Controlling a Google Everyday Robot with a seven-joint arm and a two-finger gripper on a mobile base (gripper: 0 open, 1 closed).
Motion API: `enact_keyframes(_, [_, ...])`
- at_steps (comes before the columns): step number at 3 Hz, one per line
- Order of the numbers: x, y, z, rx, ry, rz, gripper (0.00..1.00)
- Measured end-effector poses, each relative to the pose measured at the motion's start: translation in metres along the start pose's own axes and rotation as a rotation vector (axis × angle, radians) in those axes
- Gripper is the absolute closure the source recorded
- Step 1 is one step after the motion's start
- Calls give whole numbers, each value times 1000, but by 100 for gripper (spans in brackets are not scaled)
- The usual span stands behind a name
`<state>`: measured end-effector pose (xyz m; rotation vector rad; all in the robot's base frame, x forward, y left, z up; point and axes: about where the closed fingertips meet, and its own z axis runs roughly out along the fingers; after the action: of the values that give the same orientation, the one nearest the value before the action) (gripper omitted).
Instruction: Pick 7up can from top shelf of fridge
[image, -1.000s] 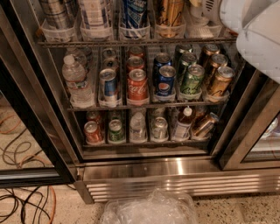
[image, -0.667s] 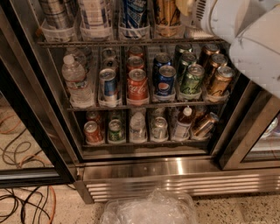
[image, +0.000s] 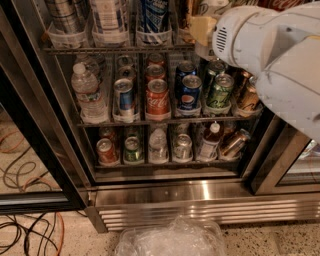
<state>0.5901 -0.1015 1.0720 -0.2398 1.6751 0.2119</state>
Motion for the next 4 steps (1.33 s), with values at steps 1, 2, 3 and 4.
enact_keyframes(1, [0,0,0,0,0,0,100])
enact_keyframes(2, [8,11,-1,-16,15,-9,100])
enact_keyframes(3, [37,47,-7,-61,78,-32,100])
enact_keyframes(4, [64,104,-19,-154,138,-109,100])
